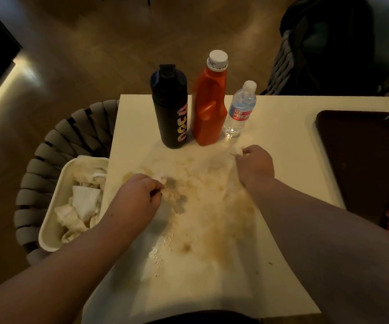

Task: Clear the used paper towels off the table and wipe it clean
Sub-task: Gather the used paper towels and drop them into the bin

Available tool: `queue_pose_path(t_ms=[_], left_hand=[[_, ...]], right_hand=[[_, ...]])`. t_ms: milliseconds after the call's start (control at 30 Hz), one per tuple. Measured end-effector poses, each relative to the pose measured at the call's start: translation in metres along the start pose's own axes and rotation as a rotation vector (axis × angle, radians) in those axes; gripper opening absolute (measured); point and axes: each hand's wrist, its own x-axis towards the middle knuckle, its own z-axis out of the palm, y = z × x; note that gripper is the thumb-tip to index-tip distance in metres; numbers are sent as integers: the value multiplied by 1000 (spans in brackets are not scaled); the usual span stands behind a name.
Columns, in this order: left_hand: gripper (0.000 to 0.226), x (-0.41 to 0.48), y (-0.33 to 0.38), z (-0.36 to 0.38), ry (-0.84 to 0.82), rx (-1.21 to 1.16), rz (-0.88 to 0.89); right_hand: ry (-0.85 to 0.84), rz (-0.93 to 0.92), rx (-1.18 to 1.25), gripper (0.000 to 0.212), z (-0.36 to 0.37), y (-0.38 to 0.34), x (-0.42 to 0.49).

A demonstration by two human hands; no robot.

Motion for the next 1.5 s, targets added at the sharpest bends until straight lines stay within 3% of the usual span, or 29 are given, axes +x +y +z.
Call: queue_pose_path(t_ms=[133, 300, 567, 867, 1100, 1367, 1500], left_hand=[[19, 1, -4, -4, 39, -3, -30], [19, 6, -6, -14, 86, 10, -48], [19, 3, -24, -25, 75, 2, -79], [19, -3, -58, -56, 99, -62, -104], [23, -14, -132, -86, 185, -23, -311], [25, 4, -178, -67, 46, 94, -432], [34, 12, -185, -54, -152, 153, -430]], right_hand=[[10, -7, -28, 11, -4, -10, -7], [-40, -59, 20, 6, -5, -20, -48], [-177, -128, 58, 8, 7, -32, -133], [-145, -130, 58, 13, 0, -40, -155], [-163, -139, -23, 15, 10, -37, -174], [-146, -135, 0, 10, 18, -33, -196], [-163, -123, 38, 12, 19, -36, -205]])
